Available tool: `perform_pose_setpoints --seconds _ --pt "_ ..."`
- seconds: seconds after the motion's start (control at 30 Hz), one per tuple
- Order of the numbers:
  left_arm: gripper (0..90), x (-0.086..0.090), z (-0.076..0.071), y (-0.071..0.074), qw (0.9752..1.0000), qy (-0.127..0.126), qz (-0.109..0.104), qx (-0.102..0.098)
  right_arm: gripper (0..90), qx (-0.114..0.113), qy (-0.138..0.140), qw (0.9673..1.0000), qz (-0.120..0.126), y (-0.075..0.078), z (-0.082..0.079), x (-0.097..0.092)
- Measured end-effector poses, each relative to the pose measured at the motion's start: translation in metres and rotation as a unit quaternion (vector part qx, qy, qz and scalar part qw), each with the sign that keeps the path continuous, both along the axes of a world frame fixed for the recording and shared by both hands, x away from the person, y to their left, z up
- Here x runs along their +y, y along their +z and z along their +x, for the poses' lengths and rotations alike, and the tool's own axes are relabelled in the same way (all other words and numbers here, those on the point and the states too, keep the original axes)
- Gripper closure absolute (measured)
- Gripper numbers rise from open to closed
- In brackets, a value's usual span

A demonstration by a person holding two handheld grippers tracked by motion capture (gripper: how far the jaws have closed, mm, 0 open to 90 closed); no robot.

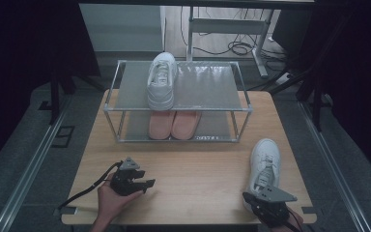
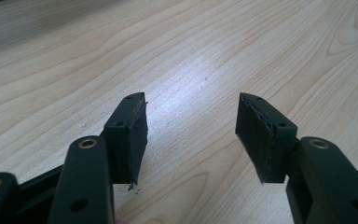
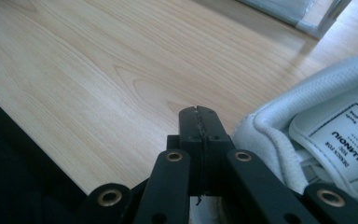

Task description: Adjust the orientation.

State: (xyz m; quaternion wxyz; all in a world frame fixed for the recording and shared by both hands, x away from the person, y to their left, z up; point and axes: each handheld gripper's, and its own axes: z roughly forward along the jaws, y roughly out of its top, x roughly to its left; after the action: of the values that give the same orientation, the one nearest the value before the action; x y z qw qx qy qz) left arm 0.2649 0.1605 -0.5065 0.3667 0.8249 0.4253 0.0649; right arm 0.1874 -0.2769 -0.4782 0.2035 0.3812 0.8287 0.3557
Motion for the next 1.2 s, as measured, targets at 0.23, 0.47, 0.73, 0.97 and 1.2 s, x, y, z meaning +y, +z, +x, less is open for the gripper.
perform_pose_setpoints --seconds 0.23,0.47,0.73,0.97,1.2 --pt "44.1 0.000 0.000 -0.001 1.0000 -0.002 0.001 0.000 89.7 0.003 -0.009 0.9999 0.009 -0.001 -0.006 -0.012" --pt "44.1 -0.001 0.001 -0.001 1.0000 -0.002 0.002 0.002 89.7 0.006 -0.020 0.9997 0.007 -0.002 -0.011 -0.023" --pt "44.0 -0.002 0.001 -0.002 1.0000 -0.003 0.003 0.005 89.7 0.013 -0.067 0.9977 -0.001 -0.013 -0.012 -0.049" --pt "44.0 -0.002 0.001 -0.003 1.0000 -0.005 0.004 0.006 89.7 0.012 -0.093 0.9956 0.000 -0.016 -0.009 -0.068" --pt "44.0 -0.002 0.001 -0.004 1.0000 -0.005 0.006 0.005 89.7 0.015 -0.107 0.9941 0.009 -0.019 -0.005 -0.081"
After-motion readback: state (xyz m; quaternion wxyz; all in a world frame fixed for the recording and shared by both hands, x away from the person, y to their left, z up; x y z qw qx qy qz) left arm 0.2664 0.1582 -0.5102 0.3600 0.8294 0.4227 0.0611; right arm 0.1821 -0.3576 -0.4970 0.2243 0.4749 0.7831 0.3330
